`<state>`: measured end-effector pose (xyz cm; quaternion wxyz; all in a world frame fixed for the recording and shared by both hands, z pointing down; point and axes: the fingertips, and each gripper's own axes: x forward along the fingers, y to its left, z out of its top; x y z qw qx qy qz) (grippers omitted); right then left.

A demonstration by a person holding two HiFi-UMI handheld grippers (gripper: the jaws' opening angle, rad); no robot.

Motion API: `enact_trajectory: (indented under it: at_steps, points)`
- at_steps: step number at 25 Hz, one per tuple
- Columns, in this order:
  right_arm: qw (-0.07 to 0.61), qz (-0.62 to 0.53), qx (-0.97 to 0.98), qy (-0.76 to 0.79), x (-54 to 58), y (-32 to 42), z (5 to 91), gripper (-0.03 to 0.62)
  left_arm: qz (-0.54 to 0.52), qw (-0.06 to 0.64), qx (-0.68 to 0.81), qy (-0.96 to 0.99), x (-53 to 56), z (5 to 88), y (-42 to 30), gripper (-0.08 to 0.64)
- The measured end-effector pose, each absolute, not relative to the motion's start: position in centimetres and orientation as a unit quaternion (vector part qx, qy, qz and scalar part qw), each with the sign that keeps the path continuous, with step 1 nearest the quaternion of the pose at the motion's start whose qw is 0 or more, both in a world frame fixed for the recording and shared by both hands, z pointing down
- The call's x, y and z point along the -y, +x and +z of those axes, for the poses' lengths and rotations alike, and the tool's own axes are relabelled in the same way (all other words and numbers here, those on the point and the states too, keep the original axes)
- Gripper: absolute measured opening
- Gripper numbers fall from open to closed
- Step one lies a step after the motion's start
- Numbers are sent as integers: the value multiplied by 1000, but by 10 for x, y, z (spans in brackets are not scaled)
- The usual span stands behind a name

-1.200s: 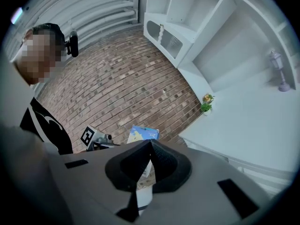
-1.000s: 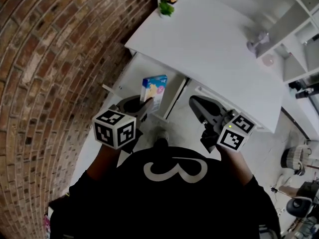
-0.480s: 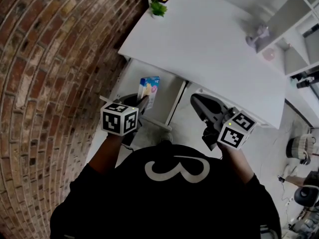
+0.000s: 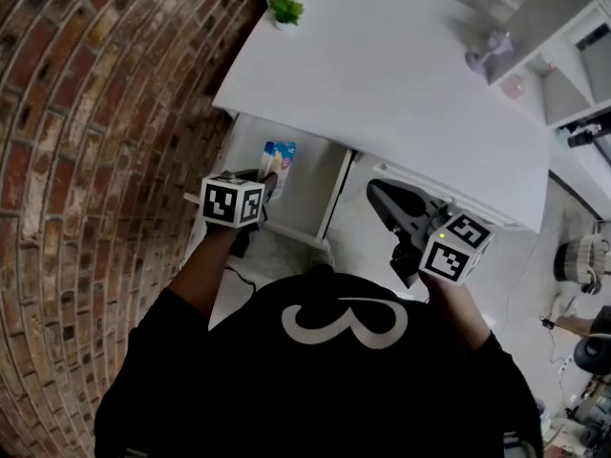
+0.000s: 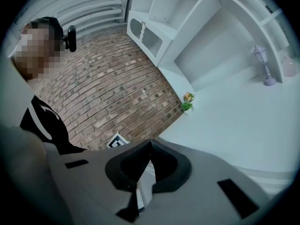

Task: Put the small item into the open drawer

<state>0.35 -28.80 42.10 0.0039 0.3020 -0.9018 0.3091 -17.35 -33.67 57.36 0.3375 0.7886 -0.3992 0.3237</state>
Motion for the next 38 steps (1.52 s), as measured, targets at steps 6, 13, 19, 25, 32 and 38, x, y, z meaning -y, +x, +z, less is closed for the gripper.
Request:
enact_trajectory:
  at_steps: [6, 13, 19, 25, 32, 38]
  points:
    - [12, 322, 892, 316, 289, 14, 432, 12, 354, 367, 389, 767, 354, 611, -180, 69]
    - [21, 331, 885, 326, 292, 21, 440, 12, 417, 355, 378, 746, 373, 652, -185, 71]
    - [27, 339, 879, 334, 296, 27, 447, 11, 481, 332, 357, 728, 376, 683, -183, 71]
    - [28, 339, 873, 350, 301, 35, 450, 12, 506, 327, 333, 725, 381, 717, -175, 71]
    - [30, 349, 863, 366, 301, 48, 453, 12, 567, 252, 342, 706, 397, 735, -189, 71]
    - [29, 353, 859, 370, 303, 53, 456, 12, 574, 245, 340, 704, 395, 748, -186, 71]
